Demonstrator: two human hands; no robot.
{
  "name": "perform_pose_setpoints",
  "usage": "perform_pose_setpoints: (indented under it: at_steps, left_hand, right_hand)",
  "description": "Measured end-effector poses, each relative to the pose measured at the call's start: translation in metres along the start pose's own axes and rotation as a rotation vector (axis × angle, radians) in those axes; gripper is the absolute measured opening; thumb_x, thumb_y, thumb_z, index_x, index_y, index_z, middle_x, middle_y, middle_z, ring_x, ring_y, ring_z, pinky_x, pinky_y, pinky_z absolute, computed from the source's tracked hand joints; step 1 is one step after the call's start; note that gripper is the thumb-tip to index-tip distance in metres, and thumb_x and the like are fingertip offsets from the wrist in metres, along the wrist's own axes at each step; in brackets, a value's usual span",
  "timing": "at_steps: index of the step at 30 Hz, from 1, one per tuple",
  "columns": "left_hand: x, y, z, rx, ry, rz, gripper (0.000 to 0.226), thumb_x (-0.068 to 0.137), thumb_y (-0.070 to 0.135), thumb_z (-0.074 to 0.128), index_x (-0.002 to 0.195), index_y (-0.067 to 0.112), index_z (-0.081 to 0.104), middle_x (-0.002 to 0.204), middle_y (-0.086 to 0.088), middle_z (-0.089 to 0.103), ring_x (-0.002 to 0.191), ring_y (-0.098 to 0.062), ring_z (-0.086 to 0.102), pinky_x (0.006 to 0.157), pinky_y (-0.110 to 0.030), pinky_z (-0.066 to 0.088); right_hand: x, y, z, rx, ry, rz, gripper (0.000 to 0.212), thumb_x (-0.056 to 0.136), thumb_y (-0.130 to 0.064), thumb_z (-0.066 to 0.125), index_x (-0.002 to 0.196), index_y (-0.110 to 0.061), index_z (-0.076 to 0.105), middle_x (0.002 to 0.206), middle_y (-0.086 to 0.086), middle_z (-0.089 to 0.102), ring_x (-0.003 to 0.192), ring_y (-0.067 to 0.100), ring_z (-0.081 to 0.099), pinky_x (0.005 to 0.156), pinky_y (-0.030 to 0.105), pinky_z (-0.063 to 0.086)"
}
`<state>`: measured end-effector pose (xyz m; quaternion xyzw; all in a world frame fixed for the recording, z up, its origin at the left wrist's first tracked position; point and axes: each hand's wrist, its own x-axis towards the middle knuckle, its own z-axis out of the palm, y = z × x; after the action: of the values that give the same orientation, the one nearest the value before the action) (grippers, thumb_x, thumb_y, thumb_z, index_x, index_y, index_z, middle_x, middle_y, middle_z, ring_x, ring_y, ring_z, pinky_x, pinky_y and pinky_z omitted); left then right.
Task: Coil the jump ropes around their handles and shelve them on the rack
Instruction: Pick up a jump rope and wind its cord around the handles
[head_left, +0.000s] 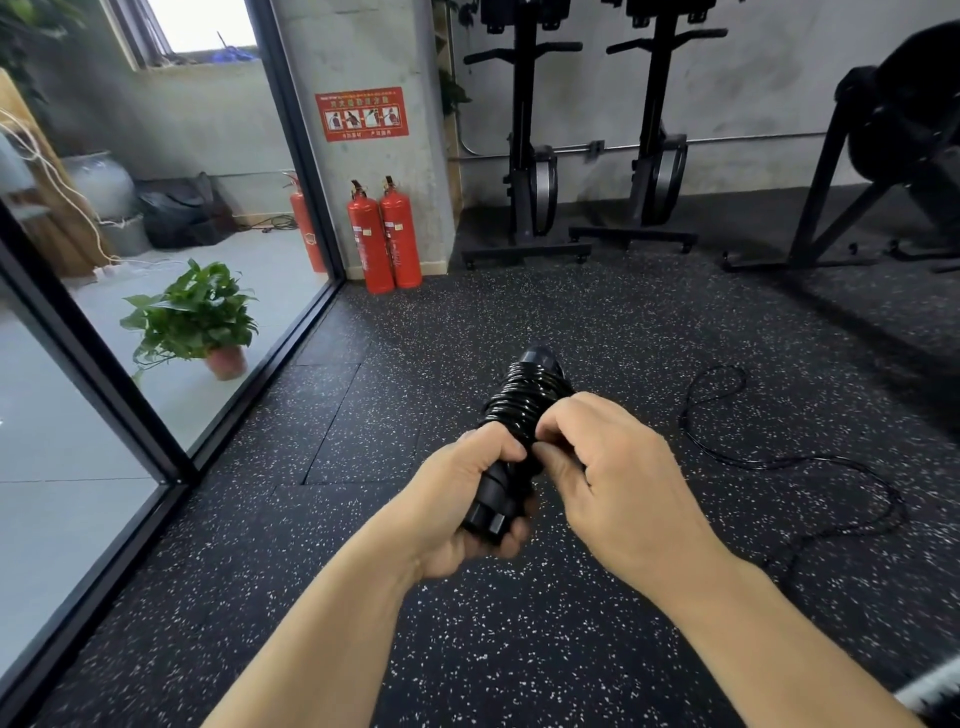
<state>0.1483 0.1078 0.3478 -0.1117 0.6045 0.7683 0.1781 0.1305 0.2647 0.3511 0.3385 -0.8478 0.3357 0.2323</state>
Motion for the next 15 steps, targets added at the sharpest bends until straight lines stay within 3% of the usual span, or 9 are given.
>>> perform_pose_setpoints:
  at_steps: [4, 7, 10, 15]
  left_hand:
    - [0.003, -0.002, 0.004, -0.007, 0.087, 0.009, 0.027, 0.084, 0.024, 0.055, 0.105, 0.009, 0.048, 0.065, -0.009, 0.057, 0.045, -0.02, 0.049, 0.043, -0.022, 0.04]
    - [-0.001, -0.005, 0.003, 0.006, 0.116, -0.015, 0.022, 0.084, 0.024, 0.054, 0.098, 0.007, 0.054, 0.063, -0.008, 0.057, 0.044, -0.019, 0.049, 0.044, -0.023, 0.041]
    - [-0.006, -0.007, 0.003, -0.017, 0.111, -0.026, 0.019, 0.081, 0.026, 0.052, 0.079, 0.008, 0.06, 0.062, -0.008, 0.055, 0.044, -0.019, 0.047, 0.045, -0.023, 0.04]
    - [-0.01, -0.002, 0.002, -0.048, 0.14, 0.069, 0.022, 0.085, 0.024, 0.046, 0.073, 0.011, 0.059, 0.059, -0.006, 0.051, 0.046, -0.02, 0.044, 0.047, -0.026, 0.036]
  right_hand:
    - [0.003, -0.005, 0.009, -0.114, -0.031, -0.024, 0.014, 0.09, -0.023, 0.045, 0.081, -0.014, 0.05, 0.08, -0.006, 0.05, 0.068, 0.012, 0.045, 0.05, 0.028, 0.039]
    - [0.006, -0.003, 0.012, -0.094, -0.094, -0.026, 0.013, 0.081, -0.027, 0.05, 0.075, -0.015, 0.048, 0.074, -0.007, 0.047, 0.064, 0.013, 0.042, 0.052, 0.028, 0.033]
    - [0.006, -0.004, 0.015, -0.013, -0.081, -0.005, 0.019, 0.077, -0.034, 0.048, 0.073, -0.015, 0.049, 0.073, -0.01, 0.045, 0.066, 0.011, 0.042, 0.053, 0.031, 0.038]
    - [0.007, -0.007, 0.013, 0.202, -0.123, 0.049, 0.025, 0.08, -0.046, 0.056, 0.08, -0.021, 0.055, 0.082, -0.012, 0.05, 0.077, 0.009, 0.05, 0.065, 0.026, 0.043]
